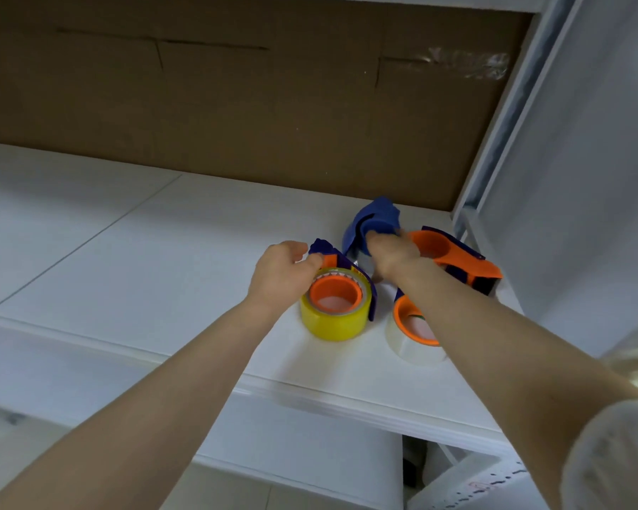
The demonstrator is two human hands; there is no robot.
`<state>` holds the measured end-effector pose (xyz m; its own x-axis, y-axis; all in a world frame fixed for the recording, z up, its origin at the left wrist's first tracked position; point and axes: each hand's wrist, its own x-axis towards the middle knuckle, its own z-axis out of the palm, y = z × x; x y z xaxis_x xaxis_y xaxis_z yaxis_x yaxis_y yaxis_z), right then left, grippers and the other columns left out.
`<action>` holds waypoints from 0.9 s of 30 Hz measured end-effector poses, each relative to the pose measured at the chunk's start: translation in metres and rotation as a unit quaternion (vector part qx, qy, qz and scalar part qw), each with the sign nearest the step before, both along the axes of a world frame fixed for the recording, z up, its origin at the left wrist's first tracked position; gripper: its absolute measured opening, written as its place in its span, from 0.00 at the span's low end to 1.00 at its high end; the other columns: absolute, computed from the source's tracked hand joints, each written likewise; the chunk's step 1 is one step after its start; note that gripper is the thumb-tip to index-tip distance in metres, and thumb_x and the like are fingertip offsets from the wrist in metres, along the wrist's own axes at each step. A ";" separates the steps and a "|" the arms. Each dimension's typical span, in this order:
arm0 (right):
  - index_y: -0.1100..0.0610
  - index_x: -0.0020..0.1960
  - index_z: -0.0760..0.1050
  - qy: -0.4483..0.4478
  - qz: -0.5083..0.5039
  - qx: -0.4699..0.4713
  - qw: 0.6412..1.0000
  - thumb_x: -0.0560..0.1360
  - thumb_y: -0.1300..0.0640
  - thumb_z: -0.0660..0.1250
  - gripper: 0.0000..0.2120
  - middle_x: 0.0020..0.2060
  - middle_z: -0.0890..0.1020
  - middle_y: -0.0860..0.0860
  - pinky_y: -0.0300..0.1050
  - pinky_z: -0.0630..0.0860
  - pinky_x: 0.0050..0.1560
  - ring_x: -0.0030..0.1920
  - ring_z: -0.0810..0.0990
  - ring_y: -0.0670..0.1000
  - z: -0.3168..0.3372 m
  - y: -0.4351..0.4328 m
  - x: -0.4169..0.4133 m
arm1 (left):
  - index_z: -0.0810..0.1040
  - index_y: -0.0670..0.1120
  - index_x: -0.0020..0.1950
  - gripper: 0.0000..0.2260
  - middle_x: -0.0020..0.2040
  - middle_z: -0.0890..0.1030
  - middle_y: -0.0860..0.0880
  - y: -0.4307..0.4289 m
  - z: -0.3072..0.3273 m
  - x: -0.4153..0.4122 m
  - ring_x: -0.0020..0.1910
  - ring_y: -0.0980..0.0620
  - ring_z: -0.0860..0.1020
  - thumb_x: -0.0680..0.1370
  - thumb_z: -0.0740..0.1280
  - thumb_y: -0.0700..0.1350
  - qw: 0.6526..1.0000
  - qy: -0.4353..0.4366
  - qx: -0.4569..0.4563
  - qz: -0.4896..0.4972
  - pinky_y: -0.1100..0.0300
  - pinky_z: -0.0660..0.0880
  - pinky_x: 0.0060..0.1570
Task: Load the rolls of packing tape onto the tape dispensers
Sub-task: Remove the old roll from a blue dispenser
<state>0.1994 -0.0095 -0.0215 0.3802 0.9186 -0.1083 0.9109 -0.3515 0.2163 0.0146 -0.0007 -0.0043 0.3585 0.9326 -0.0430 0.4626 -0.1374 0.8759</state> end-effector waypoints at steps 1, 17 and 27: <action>0.58 0.64 0.65 0.006 0.002 0.005 1.000 0.73 0.60 0.69 0.22 0.59 0.74 0.57 0.47 0.70 0.50 0.60 0.73 0.58 -0.001 0.001 0.001 | 0.71 0.43 0.69 0.21 0.67 0.74 0.45 0.002 0.000 0.000 0.66 0.47 0.72 0.77 0.65 0.48 1.000 -0.012 -0.002 0.002 0.56 0.68 0.63; 0.60 0.48 0.75 0.836 -0.060 0.398 0.373 0.78 0.65 0.61 0.05 0.43 0.83 0.54 0.48 0.79 0.52 0.45 0.81 0.51 0.059 -0.012 -0.017 | 0.68 0.42 0.60 0.29 0.54 0.77 0.38 0.019 0.035 0.018 0.53 0.44 0.79 0.72 0.66 0.63 0.914 -0.268 -0.304 -0.002 0.54 0.78 0.51; 0.62 0.63 0.73 0.807 -0.024 0.286 0.516 0.75 0.63 0.63 0.17 0.57 0.78 0.57 0.46 0.72 0.61 0.56 0.76 0.52 0.046 -0.022 -0.050 | 0.68 0.40 0.65 0.12 0.49 0.79 0.41 0.012 0.029 0.013 0.41 0.48 0.80 0.82 0.56 0.41 0.848 -0.417 -0.320 0.071 0.57 0.81 0.38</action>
<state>0.1498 -0.0315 0.0247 0.2422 0.9696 -0.0351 -0.2704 0.0327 -0.9622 0.0272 0.0117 0.0248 0.3995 0.8504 -0.3424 -0.3819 0.4939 0.7812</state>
